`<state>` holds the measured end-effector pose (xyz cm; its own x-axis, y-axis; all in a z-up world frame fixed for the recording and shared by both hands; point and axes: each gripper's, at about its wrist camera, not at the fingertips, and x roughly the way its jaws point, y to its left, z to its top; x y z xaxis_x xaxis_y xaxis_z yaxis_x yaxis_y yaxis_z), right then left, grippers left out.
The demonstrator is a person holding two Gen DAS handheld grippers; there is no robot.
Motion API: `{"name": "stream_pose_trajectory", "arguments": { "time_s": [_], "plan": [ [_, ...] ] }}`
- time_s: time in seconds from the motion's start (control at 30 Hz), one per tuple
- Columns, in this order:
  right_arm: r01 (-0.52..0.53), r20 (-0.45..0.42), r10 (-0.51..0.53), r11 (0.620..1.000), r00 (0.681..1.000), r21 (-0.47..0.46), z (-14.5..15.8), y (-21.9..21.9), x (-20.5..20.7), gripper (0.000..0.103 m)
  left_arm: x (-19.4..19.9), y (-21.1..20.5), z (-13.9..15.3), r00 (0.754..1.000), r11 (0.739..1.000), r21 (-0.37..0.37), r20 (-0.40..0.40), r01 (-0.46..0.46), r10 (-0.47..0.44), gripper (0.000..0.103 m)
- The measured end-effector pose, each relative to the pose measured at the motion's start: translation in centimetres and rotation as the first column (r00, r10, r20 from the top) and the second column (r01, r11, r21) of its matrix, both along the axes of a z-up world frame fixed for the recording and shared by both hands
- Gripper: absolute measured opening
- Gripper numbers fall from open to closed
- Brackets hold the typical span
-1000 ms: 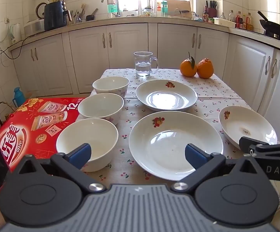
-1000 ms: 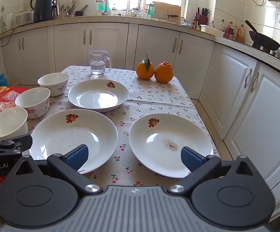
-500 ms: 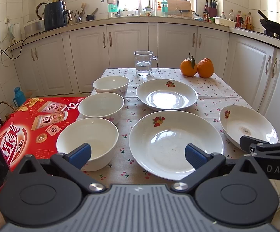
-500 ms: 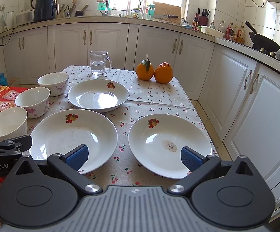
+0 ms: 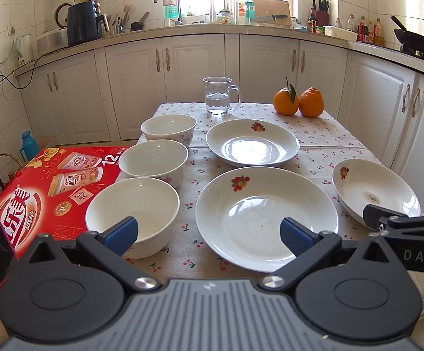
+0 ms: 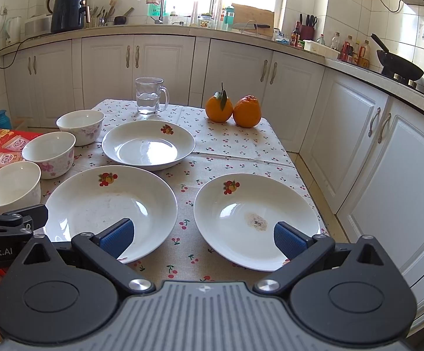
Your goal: Organize plates and bowls
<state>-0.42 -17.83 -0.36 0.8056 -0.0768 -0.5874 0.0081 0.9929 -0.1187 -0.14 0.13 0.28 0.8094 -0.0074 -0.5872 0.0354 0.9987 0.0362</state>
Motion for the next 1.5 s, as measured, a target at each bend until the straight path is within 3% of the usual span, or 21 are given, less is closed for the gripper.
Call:
{"name": "stream_pose_trajectory", "arguments": {
  "time_s": [1.5],
  "plan": [
    [0.000, -0.008, 0.000, 1.000, 1.000, -0.011, -0.25, -0.12, 0.41, 0.103, 0.49, -0.24, -0.34, 1.000, 1.000, 0.016, 0.000, 0.019, -0.019, 0.102]
  ]
}}
